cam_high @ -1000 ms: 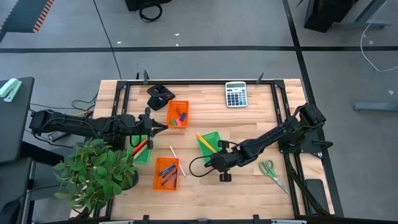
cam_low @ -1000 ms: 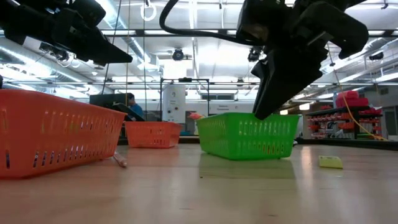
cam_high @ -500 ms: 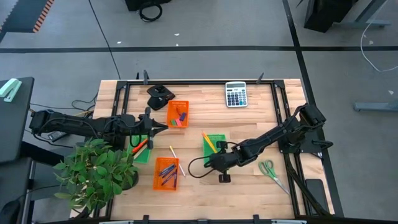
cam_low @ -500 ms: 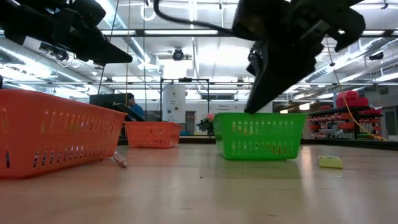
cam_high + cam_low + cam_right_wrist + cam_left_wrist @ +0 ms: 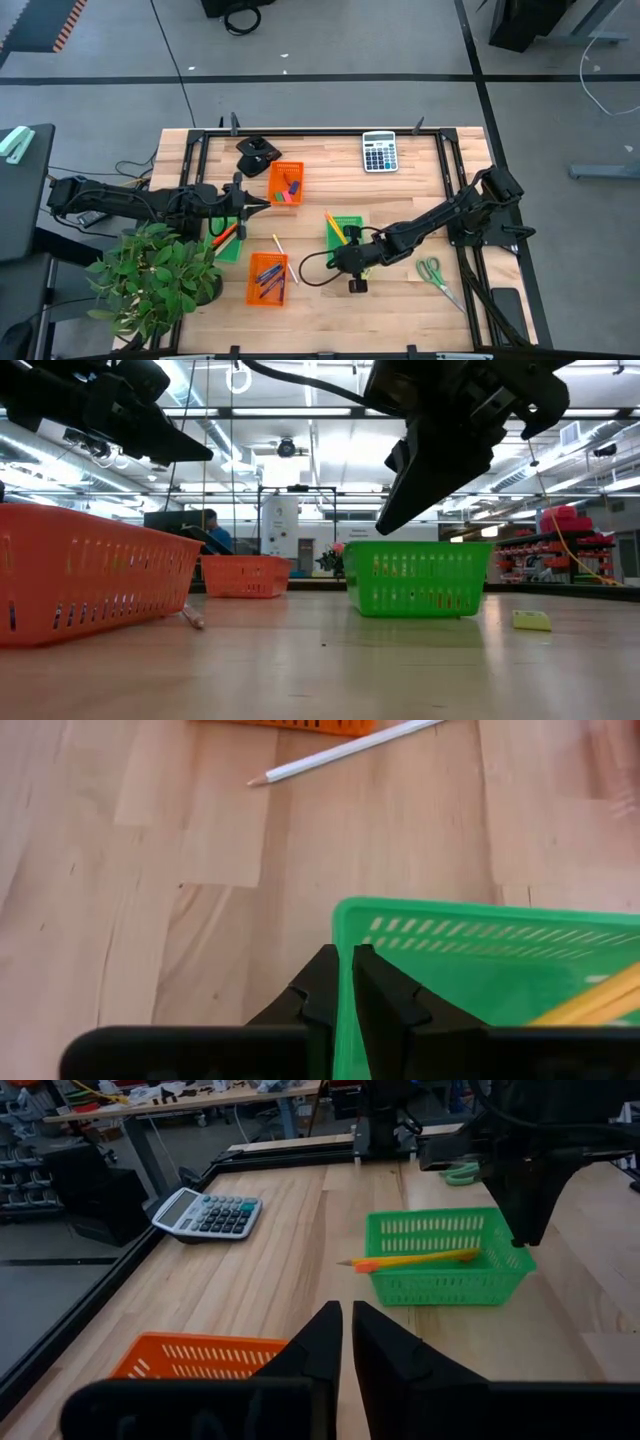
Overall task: Sort crayons/erasers/pens/pencils in bins
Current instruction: Adjust the right green basket
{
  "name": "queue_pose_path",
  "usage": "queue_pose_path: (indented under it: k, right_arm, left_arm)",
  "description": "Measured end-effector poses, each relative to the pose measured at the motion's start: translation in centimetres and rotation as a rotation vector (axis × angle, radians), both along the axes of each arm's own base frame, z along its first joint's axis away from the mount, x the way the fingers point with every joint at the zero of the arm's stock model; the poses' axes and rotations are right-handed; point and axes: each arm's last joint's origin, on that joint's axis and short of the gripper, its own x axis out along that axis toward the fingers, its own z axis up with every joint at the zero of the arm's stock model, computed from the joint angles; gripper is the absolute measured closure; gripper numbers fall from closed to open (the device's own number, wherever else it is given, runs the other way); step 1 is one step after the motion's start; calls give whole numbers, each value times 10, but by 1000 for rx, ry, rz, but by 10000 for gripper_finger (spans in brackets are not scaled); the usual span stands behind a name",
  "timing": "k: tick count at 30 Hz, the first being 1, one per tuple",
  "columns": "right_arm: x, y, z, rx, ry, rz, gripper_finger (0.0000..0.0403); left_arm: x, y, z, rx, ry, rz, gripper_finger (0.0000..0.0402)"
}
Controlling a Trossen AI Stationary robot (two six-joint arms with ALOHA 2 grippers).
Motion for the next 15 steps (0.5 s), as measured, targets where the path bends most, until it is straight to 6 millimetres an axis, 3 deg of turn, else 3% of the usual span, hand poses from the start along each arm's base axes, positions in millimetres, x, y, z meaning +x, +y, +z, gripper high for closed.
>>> queue_pose_path:
  k: [15]
  right_arm:
    - [-11, -7, 37, -156, 304, -79, 363]
  left_arm:
    - [0, 0, 0, 7, 3, -2, 363]
